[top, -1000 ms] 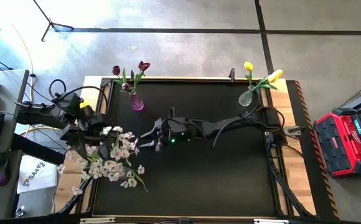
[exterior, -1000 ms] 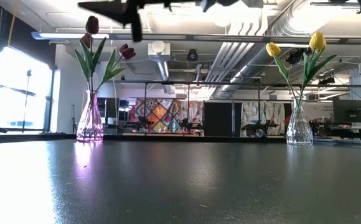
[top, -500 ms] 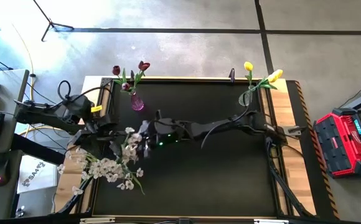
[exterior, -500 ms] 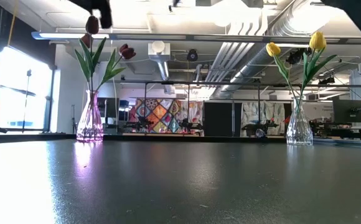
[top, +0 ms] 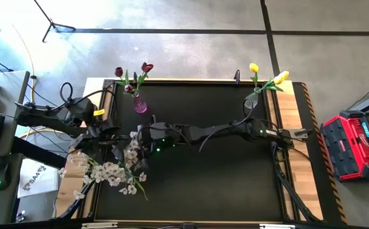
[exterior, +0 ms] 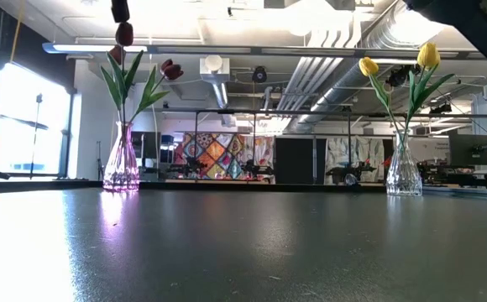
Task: Sort flowers into vase by color
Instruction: Adjust the white flowers
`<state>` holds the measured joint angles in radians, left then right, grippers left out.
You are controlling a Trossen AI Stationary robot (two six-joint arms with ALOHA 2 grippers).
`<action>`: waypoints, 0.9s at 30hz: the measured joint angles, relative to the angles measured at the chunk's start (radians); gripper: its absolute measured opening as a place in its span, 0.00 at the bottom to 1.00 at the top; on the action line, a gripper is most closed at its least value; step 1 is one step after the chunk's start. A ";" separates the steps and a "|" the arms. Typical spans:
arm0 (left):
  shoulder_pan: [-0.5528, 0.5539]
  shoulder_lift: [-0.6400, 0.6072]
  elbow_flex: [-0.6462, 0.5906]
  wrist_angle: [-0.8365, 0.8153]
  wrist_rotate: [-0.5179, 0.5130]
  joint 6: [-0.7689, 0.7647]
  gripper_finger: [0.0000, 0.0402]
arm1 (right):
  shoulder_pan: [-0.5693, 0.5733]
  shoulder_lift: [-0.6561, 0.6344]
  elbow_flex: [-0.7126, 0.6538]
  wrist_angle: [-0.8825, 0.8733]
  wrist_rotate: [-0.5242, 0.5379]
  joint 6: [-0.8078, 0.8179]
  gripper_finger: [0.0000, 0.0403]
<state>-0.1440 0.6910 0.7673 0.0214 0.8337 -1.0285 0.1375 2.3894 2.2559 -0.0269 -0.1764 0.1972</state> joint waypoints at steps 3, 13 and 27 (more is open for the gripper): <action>0.000 0.000 0.000 0.000 0.000 0.001 0.94 | 0.000 0.000 0.000 -0.001 0.010 0.008 0.04; 0.000 -0.018 0.045 0.005 0.003 -0.033 0.94 | -0.001 0.000 0.000 -0.043 0.014 0.011 0.00; 0.000 -0.018 0.115 -0.025 -0.005 0.017 0.94 | -0.002 0.000 0.000 -0.088 0.057 0.014 0.00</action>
<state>-0.1444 0.6727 0.8825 -0.0038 0.8288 -1.0118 0.1359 2.3898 2.2559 -0.1144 -0.1192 0.2115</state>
